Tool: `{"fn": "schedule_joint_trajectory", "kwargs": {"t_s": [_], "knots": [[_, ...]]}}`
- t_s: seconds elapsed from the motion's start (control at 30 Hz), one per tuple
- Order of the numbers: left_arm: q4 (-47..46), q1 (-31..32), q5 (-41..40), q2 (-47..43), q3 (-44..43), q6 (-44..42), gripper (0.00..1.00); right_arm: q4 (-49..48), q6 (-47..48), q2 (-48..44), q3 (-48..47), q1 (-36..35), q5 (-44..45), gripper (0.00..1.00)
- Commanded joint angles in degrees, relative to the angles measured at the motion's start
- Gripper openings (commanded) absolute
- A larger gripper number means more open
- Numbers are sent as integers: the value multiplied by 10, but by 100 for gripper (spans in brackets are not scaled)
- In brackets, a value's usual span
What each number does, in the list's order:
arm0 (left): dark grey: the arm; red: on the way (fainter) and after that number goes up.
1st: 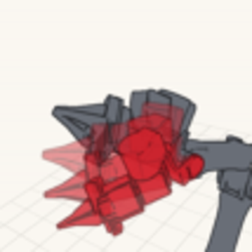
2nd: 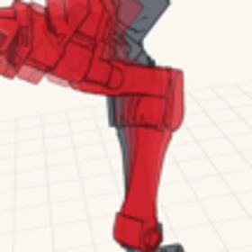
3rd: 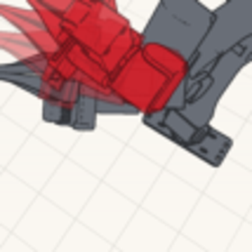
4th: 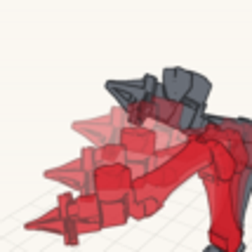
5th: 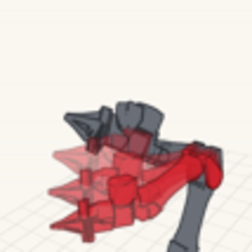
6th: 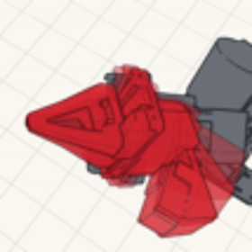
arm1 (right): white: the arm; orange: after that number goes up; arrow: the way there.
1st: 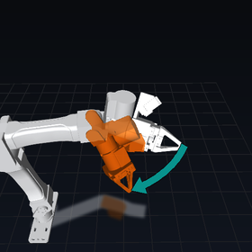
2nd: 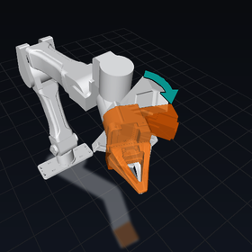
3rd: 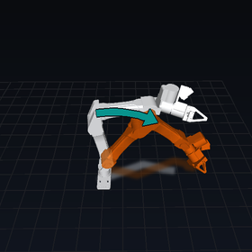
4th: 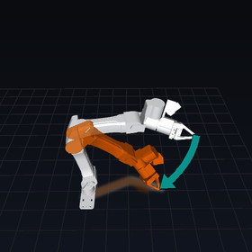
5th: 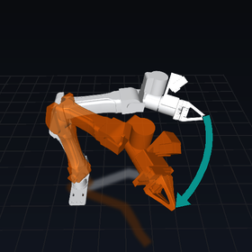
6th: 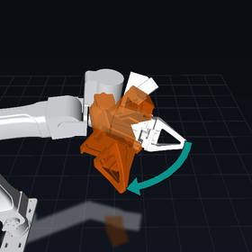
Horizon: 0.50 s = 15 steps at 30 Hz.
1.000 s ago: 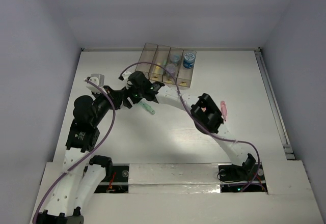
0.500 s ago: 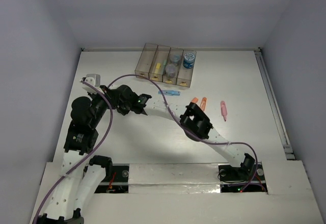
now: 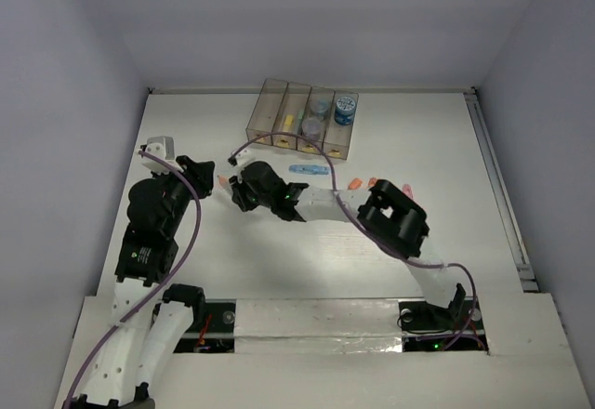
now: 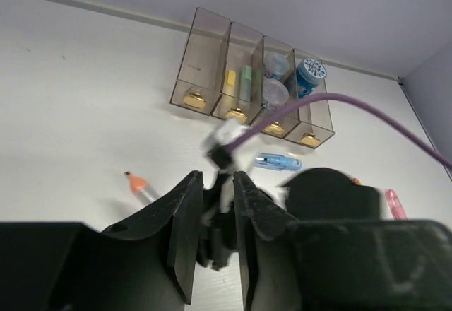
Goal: Sort the stationery into containers
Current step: Pick up the pen from the center of the board.
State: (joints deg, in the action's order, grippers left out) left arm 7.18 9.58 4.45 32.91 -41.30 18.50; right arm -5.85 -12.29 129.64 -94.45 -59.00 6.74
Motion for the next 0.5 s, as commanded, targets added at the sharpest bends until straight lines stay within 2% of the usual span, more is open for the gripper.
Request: {"fn": "schedule_joint_trajectory", "kwargs": {"t_s": [0.0, 0.07, 0.13, 0.27, 0.47], "knots": [[-19, -4, -7, 0, -26, 12, 23, -171, -80, -113, 78, 13, 20, 0], [-25, -4, 6, 1, -22, 19, 31, -234, -89, -162, 148, 13, 25, 0], [-34, -4, 22, 4, -15, 22, 34, -252, -98, -189, 183, 13, 25, 0], [-50, -9, 50, 15, -5, 31, 36, -298, -117, -243, 258, 13, 26, 0], [-64, -14, 92, 49, 3, 43, 43, -317, -120, -273, 277, 13, 8, 0]]}}
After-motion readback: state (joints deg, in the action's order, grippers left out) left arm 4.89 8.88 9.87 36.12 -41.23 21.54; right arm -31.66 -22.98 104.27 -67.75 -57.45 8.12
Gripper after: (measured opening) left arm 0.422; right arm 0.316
